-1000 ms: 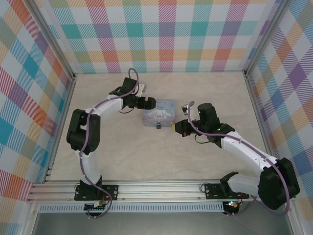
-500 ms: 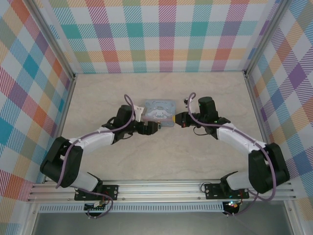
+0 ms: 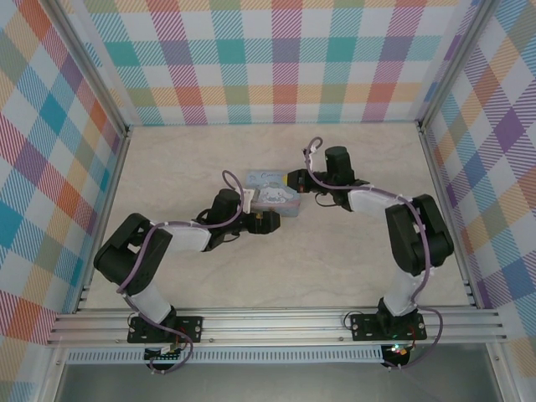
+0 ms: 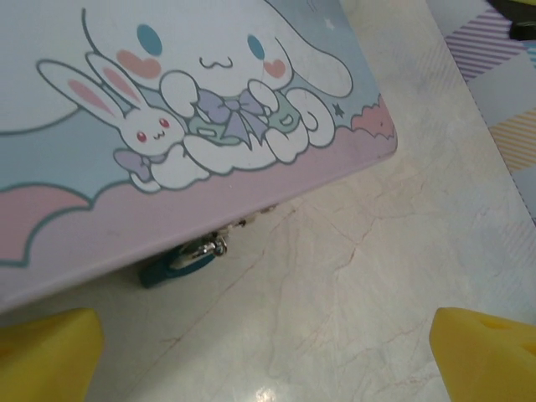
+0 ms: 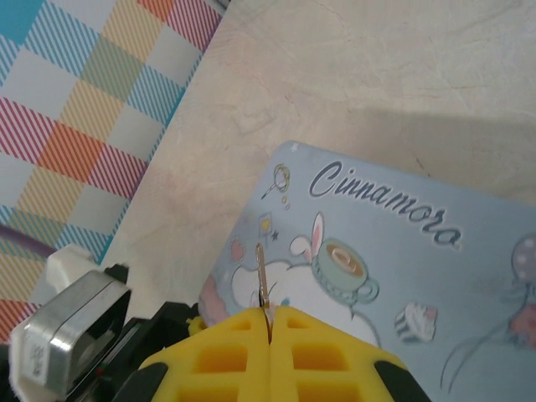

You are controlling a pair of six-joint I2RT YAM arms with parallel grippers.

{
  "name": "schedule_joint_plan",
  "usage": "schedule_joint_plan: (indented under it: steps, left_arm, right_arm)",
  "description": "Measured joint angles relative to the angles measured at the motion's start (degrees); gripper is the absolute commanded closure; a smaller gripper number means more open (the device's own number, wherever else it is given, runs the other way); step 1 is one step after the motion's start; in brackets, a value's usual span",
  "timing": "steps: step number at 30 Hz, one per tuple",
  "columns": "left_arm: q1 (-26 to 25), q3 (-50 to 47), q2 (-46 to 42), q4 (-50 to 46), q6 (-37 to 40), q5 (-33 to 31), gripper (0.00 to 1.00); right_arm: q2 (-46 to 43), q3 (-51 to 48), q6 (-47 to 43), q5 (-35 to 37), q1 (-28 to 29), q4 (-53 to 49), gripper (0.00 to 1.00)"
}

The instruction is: Unlock the padlock with the key

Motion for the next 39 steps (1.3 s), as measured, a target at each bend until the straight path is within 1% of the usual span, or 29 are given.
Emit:
schedule_joint_plan:
  steps: [6, 17, 22, 27, 32, 39]
  left_arm:
    - [0.00, 0.02, 1.51, 1.60, -0.02, -0.85, 0.00]
    - [0.00, 0.70, 3.02, 1.51, 0.02, -1.25, 0.00]
    - [0.33, 1.11, 3.80, 1.49, 0.02, -2.14, 0.00]
    - [1.14, 1.68, 4.50, 1.33, 0.57, -2.05, 0.00]
    - [2.08, 1.99, 5.27, 1.27, 2.58, -0.13, 0.08]
    - [2.62, 2.54, 7.80, 5.46, 2.54, 2.47, 0.10]
  right_arm:
    - [5.92, 3.89, 0.83, -0.07, -0.42, 1.36, 1.00]
    - [7.34, 4.11, 0.72, 0.28, -0.46, -2.69, 1.00]
    - [7.45, 3.96, 0.79, -0.07, -0.46, -2.38, 1.00]
    - [7.06, 1.97, 1.25, -0.09, -0.35, 0.70, 1.00]
    - [5.18, -1.86, 2.62, 0.13, 0.09, 4.09, 1.00]
    - [4.72, -3.23, 3.78, 0.35, 0.26, 6.08, 1.00]
